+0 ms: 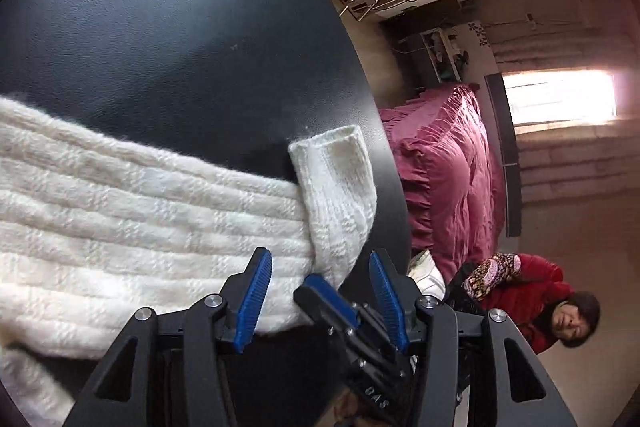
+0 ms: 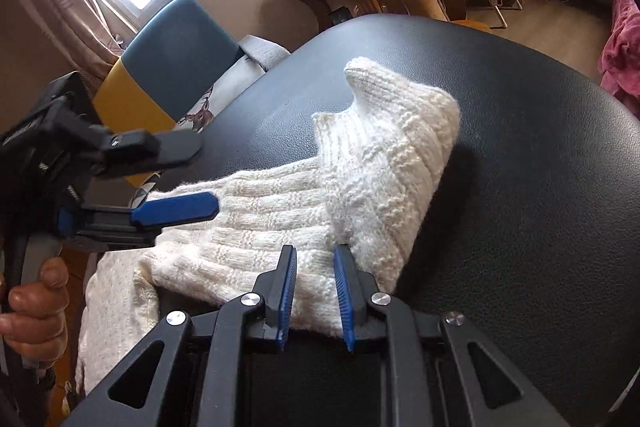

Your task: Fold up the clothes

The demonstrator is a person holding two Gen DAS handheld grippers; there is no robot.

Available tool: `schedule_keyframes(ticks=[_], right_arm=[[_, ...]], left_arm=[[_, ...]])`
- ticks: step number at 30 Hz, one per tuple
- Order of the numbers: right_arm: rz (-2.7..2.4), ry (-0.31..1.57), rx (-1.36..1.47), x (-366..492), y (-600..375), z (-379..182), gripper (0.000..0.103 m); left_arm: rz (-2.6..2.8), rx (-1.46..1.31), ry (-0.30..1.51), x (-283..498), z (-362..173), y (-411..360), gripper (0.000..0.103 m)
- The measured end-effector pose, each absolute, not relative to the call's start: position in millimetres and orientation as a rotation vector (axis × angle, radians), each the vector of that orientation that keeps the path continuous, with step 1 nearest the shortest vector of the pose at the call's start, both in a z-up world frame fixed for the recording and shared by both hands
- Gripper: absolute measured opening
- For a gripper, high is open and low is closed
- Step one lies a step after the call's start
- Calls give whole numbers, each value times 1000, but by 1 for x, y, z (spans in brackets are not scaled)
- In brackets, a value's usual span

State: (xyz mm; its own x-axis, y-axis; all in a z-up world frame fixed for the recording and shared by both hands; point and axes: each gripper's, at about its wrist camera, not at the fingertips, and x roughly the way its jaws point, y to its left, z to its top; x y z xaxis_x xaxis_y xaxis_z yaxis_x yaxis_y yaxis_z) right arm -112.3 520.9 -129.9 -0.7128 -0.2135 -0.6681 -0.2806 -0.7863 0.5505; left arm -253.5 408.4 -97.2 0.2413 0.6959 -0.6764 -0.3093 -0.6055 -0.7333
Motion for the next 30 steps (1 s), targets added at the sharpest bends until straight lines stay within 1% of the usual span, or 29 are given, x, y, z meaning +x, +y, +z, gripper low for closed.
schedule_keyframes(ticks=[4, 9, 13, 14, 15, 16, 17, 18, 20, 21, 23, 24, 25, 30], right_arm=[[2702, 1110, -1126, -105, 529, -135, 19], [2730, 1128, -1086, -98, 529, -134, 19], [2743, 1172, -1047, -93, 530, -136, 20], [2744, 1191, -1035, -92, 532, -138, 20], [2745, 1203, -1026, -92, 532, -139, 20], [2745, 1212, -1019, -91, 532, -140, 20], [2747, 1215, -1013, -91, 532, -140, 20], [2747, 1213, -1010, -90, 532, -140, 20], [2748, 1209, -1006, -89, 532, -141, 20], [2747, 1211, -1005, -88, 532, -141, 20], [2738, 1222, -1011, -87, 533, -140, 21], [2738, 1223, -996, -84, 532, -137, 24], [2739, 1223, -975, -81, 531, -134, 31], [2730, 1317, -934, -63, 526, -123, 31]], left_arm=[[1475, -1720, -355, -260, -112, 438, 52], [1486, -1760, -359, -267, -132, 464, 52], [1482, -1756, -401, -272, -133, 474, 51], [1496, -1746, -385, -271, -132, 476, 48], [1510, -1737, -369, -271, -130, 477, 28], [1524, -1727, -348, -269, -129, 479, 15], [1539, -1717, -325, -267, -128, 481, 13], [1553, -1706, -302, -265, -126, 483, 8], [1581, -1685, -257, -261, -124, 487, 7], [1599, -1662, -272, -263, -116, 479, 7], [1637, -1605, -330, -271, -93, 457, 6], [1656, -1576, -359, -274, -82, 446, 6], [1673, -1546, -387, -278, -71, 435, 6], [1756, -1394, -528, -296, -14, 380, 6]])
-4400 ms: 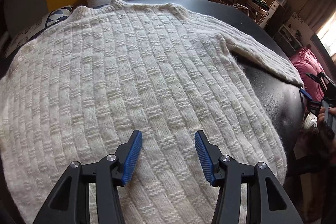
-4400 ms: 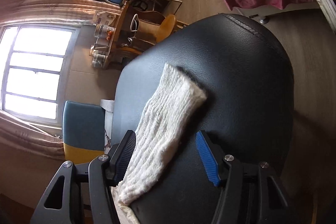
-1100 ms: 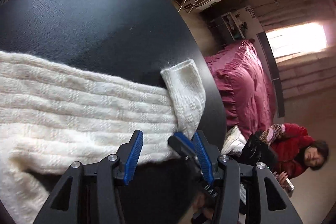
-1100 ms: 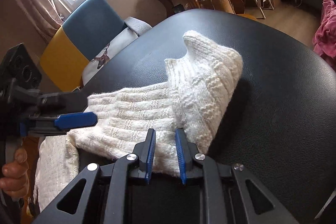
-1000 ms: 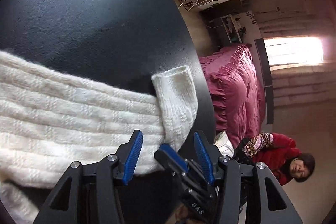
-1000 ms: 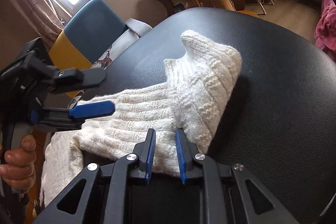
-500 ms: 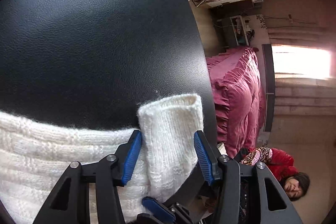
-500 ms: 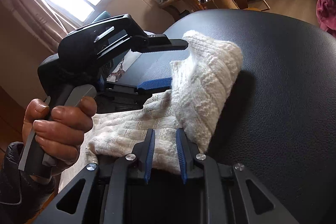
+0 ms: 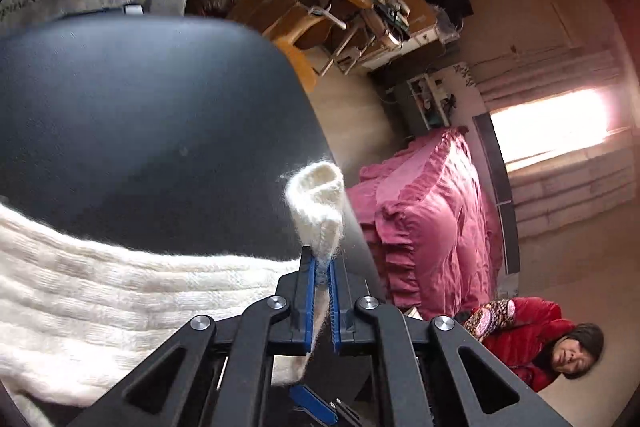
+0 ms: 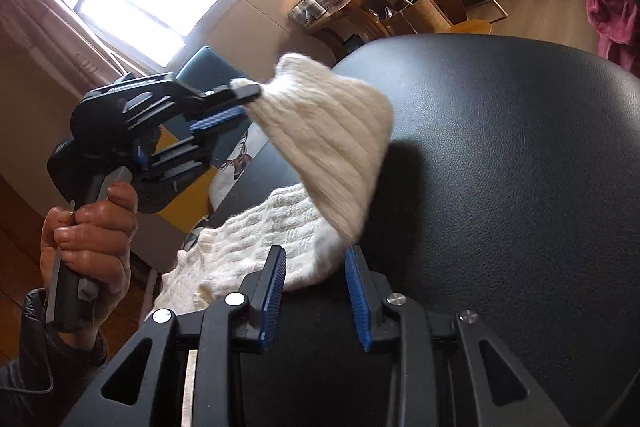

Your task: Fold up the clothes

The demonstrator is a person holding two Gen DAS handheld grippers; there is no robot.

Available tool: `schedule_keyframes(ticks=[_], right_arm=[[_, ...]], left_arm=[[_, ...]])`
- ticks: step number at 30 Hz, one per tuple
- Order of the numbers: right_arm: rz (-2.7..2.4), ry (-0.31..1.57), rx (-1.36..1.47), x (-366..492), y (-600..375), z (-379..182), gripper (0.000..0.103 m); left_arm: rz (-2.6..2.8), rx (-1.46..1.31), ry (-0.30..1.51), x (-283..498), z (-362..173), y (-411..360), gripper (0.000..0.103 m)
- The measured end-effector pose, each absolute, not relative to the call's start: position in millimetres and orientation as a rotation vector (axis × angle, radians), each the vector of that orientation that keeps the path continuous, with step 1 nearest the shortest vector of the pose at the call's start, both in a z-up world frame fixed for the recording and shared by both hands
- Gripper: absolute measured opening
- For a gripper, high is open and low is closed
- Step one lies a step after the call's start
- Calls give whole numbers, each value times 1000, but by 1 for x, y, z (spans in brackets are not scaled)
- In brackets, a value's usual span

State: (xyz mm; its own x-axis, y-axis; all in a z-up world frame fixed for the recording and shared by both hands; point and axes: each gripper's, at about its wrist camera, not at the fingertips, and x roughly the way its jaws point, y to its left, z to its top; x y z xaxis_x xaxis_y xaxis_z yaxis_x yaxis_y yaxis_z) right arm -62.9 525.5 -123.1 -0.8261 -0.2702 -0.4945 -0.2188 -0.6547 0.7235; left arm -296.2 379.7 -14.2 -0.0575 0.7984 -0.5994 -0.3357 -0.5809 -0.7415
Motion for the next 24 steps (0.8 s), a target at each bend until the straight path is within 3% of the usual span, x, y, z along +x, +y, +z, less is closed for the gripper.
schedule_keyframes(ticks=[8, 14, 17, 19, 24], right_arm=[[-2548, -1418, 1024, -61, 496, -134, 33], [-2237, -1628, 1008, -88, 459, -144, 37], [-1976, -1834, 847, -105, 440, -151, 53], [-1819, -1948, 750, -117, 426, -157, 90], [-1604, -2118, 656, -154, 386, -165, 101]], left_arm=[[1948, -1156, -705, -325, 71, 244, 6], [2075, -1051, -795, -329, 96, 137, 6], [2080, -1009, -822, -322, 104, 110, 6], [2081, -980, -838, -317, 110, 93, 6], [2080, -909, -879, -304, 123, 51, 6]])
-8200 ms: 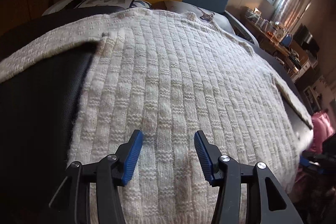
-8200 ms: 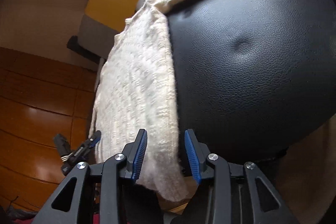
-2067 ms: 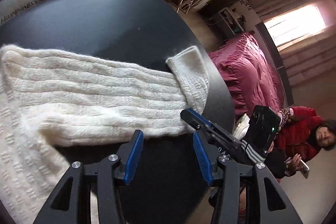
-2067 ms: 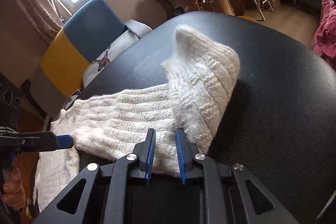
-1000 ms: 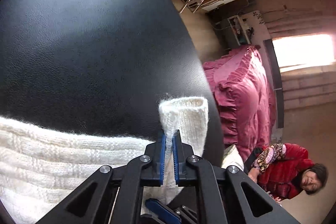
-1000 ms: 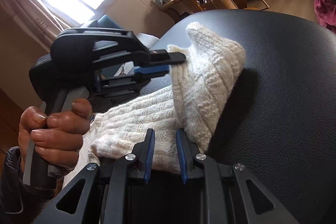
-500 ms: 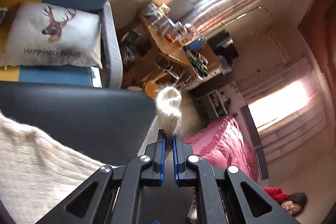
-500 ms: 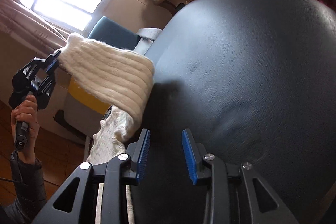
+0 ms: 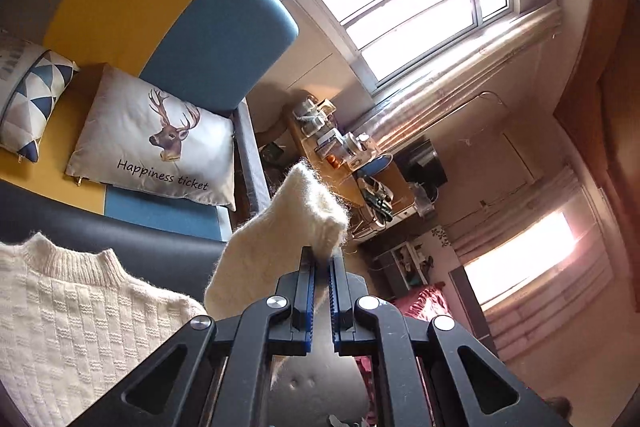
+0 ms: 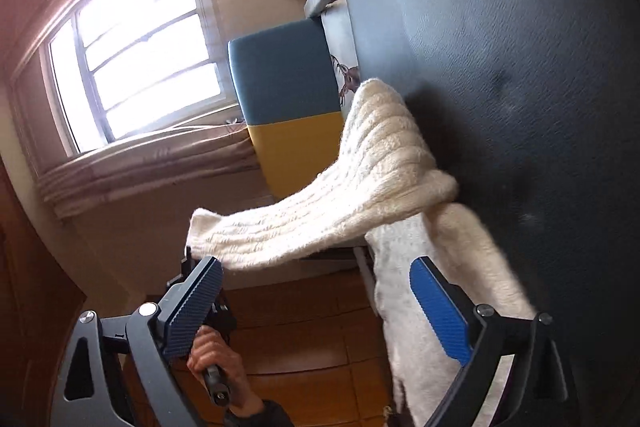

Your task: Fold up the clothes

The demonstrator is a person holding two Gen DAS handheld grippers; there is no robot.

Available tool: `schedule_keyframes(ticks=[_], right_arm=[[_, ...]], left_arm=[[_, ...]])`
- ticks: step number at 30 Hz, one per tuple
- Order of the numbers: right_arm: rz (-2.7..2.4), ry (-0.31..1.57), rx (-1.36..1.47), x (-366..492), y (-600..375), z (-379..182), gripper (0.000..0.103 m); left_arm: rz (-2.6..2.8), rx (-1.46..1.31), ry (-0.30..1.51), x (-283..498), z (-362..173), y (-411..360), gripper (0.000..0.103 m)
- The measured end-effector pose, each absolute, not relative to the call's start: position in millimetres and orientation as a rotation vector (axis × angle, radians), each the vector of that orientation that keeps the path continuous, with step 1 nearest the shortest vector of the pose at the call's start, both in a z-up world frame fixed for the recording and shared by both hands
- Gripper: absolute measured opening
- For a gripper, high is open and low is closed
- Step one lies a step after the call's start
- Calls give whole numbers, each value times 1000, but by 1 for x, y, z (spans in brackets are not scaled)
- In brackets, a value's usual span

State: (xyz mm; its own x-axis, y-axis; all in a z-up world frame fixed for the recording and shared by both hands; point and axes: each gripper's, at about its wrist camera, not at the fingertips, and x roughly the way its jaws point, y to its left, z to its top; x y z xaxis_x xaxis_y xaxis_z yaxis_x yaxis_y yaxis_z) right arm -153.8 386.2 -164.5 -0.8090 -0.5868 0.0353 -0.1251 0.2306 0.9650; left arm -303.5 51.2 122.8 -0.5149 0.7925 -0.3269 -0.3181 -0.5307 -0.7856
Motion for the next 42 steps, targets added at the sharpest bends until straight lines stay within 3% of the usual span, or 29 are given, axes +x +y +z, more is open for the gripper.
schedule_keyframes(ticks=[9, 26, 29, 31, 36, 38, 39, 42], right_arm=[[-1549, -2266, 722, -212, 332, -192, 102], [-2030, -1812, 1066, -232, 322, -154, 102], [-2049, -1782, 1096, -235, 319, -152, 102], [-2062, -1762, 1116, -238, 317, -151, 102], [-2084, -1732, 1171, -244, 312, -149, 102], [-2093, -1716, 1190, -247, 309, -147, 102], [-2098, -1707, 1199, -249, 307, -146, 102], [-2121, -1680, 1202, -252, 305, -142, 102]], left_arm=[[2107, -817, -970, -278, 128, -31, 6], [2184, -1383, -1231, -248, -132, -171, 7], [2086, -1404, -1341, -241, -152, -189, 14], [2055, -1394, -1387, -238, -156, -199, 28], [1966, -1388, -1432, -246, -158, -203, 46], [1954, -1418, -1421, -253, -158, -197, 48], [1984, -1406, -1395, -254, -152, -195, 47], [2097, -1329, -1301, -257, -128, -188, 10]])
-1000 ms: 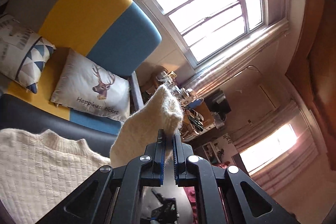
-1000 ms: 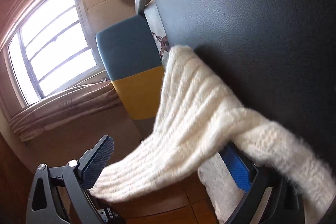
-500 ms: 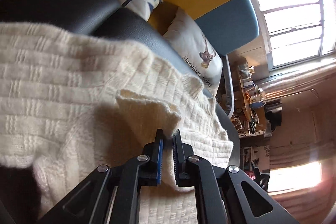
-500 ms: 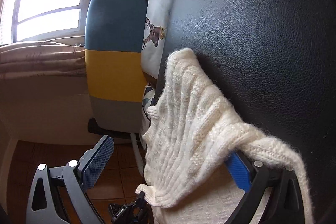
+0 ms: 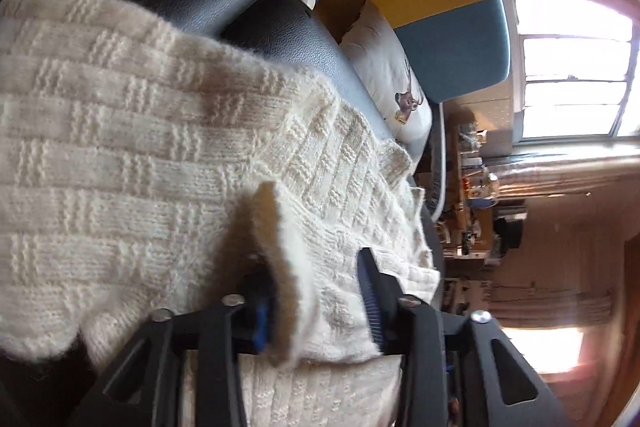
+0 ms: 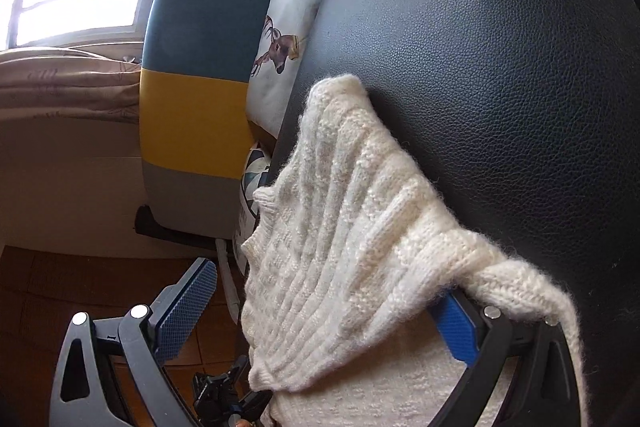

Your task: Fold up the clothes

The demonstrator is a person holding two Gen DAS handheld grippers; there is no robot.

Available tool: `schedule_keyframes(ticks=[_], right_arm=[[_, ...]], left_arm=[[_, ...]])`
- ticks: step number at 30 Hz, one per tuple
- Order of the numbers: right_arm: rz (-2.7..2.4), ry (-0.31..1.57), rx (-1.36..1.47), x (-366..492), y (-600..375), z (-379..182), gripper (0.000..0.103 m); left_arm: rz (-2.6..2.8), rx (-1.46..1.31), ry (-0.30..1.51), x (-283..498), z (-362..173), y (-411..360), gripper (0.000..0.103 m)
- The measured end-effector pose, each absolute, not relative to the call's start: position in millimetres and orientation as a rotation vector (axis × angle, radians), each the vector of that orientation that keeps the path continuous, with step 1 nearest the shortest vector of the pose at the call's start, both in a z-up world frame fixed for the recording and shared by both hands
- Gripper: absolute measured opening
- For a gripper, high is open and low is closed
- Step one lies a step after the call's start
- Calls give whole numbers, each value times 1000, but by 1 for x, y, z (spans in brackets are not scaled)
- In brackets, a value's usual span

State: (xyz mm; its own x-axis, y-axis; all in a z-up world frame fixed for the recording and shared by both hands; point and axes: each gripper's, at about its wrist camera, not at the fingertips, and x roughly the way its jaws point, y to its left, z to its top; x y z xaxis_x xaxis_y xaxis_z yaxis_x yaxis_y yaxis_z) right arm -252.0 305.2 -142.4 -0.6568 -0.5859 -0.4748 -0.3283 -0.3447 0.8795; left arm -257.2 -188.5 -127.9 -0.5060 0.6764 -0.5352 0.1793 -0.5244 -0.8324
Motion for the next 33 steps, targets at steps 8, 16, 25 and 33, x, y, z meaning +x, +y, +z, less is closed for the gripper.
schedule_keyframes(ticks=[8, 16, 25, 33], right_arm=[[-2200, -1544, 1151, -255, 301, -128, 102], [-2169, -1600, 1151, -245, 313, -138, 100], [-2127, -1605, 1207, -232, 336, -136, 99], [-2560, -958, 1263, -246, 331, -72, 99]], left_arm=[[2349, -1161, -1044, -267, -75, -173, 8], [2354, -1470, -1031, -278, -149, -179, 8], [2390, -1393, -998, -276, -129, -170, 8], [2258, -1478, -1156, -275, -151, -185, 18]])
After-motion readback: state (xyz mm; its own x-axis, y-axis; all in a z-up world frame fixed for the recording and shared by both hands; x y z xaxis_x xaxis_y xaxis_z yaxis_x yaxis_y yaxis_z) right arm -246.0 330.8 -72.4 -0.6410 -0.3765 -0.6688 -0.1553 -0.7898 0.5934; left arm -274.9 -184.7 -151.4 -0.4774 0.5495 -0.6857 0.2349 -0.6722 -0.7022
